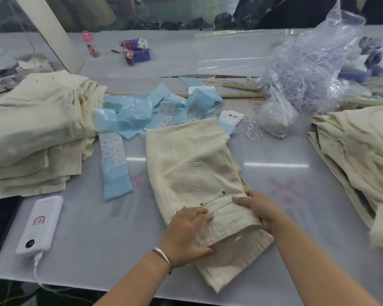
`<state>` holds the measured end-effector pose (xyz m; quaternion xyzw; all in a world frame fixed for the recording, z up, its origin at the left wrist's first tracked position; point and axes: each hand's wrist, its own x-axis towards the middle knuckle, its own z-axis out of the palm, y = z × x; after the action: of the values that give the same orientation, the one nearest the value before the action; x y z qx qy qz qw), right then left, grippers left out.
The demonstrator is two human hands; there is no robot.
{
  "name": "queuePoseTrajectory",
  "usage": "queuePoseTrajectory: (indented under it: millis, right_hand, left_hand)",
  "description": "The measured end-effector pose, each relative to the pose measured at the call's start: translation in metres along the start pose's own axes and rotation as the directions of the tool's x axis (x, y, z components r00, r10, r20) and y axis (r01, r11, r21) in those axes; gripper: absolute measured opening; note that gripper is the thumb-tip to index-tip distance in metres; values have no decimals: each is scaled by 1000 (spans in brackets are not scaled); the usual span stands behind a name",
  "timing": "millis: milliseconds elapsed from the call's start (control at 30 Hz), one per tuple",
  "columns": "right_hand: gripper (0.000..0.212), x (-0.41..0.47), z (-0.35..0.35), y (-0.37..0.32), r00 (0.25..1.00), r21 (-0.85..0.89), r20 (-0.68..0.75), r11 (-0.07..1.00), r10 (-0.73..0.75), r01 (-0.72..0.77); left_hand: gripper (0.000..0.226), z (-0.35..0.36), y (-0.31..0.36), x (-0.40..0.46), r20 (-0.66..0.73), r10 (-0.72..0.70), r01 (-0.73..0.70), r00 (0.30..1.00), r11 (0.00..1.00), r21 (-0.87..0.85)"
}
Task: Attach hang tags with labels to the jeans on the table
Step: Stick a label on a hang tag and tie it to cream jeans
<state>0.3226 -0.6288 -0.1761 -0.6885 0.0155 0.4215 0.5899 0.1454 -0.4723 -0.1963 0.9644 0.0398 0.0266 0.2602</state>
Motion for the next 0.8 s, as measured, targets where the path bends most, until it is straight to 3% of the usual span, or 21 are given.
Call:
queuePoseTrajectory:
  millis: [100,167,200,267,333,367,433,500,633,800]
  right_hand:
    - [30,-4,4,8,981,-234,-153,969,-118,80]
    - [36,-9,8,17,908,-526,-260,837,-328,152]
    - [36,-13,10,24,835,-653,-258,725,-487,221]
    - [23,-24,18,37,596,-807,-136,438,-792,397]
    - [13,-40,26,50,419,-822,44,205,-907,530]
    - [15,-47,30,58,403,-801,130,143,-906,581]
    - [18,-56,35,75,455,-770,252,107,-854,629]
    - [18,-59,37,88,534,-805,285,103,-796,584]
    - [21,-58,38,93,647,-865,216,164,-731,474]
    - [55,-55,49,91,847,-980,108,87,-521,179]
  left_hand:
    - [46,3,-4,-3,-119,17,-27,993,996,-85]
    - [34,0,-5,-2,-121,-31,14,992,990,-138]
    - [28,0,-7,-1,-118,-50,34,992,991,-131]
    - [23,1,-9,4,-114,-101,90,988,991,-100]
    - [25,1,-8,10,-78,-155,151,985,987,-56]
    - [27,2,-7,12,-50,-178,177,983,984,-25]
    - [27,2,-7,16,-17,-210,210,978,978,6]
    - [20,3,-7,18,-1,-239,239,971,971,-22]
    - [17,4,-7,23,30,-279,280,960,960,-28]
    - [11,7,-7,20,-16,-247,246,969,969,-26]
